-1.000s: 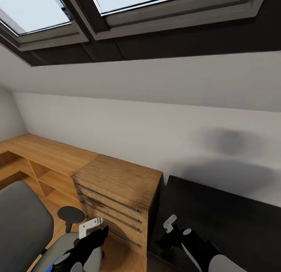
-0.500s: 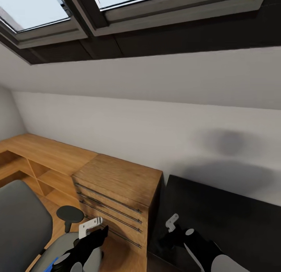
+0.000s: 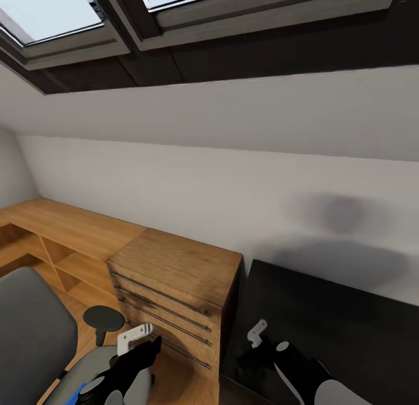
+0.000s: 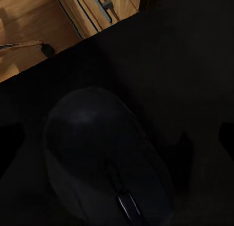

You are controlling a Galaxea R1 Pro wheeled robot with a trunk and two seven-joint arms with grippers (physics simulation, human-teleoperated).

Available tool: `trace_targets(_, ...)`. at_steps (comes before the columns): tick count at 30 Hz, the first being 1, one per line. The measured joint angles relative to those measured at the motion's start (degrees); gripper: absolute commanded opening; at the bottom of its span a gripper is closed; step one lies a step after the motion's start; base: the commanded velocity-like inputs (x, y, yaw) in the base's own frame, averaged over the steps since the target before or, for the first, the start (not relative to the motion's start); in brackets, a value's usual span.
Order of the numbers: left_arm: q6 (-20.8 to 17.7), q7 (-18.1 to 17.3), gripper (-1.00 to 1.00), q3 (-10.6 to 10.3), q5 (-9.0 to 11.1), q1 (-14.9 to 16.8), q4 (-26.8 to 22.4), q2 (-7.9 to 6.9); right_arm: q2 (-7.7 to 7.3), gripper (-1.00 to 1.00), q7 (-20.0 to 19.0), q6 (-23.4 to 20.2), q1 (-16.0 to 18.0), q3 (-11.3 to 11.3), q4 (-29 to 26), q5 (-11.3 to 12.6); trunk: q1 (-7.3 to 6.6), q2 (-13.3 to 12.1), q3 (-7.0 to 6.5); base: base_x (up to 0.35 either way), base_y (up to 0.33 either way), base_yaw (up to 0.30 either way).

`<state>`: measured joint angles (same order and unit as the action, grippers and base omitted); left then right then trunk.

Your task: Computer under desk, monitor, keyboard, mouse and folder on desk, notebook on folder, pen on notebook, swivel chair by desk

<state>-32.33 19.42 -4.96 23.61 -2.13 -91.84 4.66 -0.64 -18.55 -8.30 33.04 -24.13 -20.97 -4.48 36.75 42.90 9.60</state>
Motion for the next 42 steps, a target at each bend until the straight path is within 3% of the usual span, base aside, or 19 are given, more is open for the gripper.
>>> trace_targets(8, -0.07, 0.0, 1.0, 0.0, -0.04, 0.0, 0.0, 0.0, 0.44, 1.0, 4.95, -1.79, 0.0, -1.51, 0.37, -1.48, 0.0, 0.0, 0.0, 0.0, 0.0, 0.0)
trace_targets(24, -0.07, 0.0, 1.0, 0.0, 0.02, 0.0, 0.0, 0.0, 0.55, 1.0, 5.05, -5.58, 0.0, -2.05, 0.37, -1.86, 0.0, 0.0, 0.0, 0.0, 0.0, 0.0)
trace_targets(37, -0.07, 0.0, 1.0, 0.0, 0.03, 0.0, 0.0, 0.0, 0.49, 1.0, 4.9, -6.08, 0.01, -1.89, 0.35, -1.62, 0.0, 0.0, 0.0, 0.0, 0.0, 0.0)
trace_targets(38, -0.07, 0.0, 1.0, 0.0, 0.03, 0.0, 0.0, 0.0, 0.49, -1.0, 4.9, -6.09, 0.01, -1.89, 0.34, -1.61, 0.0, 0.0, 0.0, 0.0, 0.0, 0.0)
trace_targets(42, -0.07, 0.0, 1.0, 0.0, 0.04, 0.0, 0.0, 0.0, 0.45, -1.0, 4.81, -6.15, 0.01, -1.8, 0.34, -1.78, 0.0, 0.0, 0.0, 0.0, 0.0, 0.0)
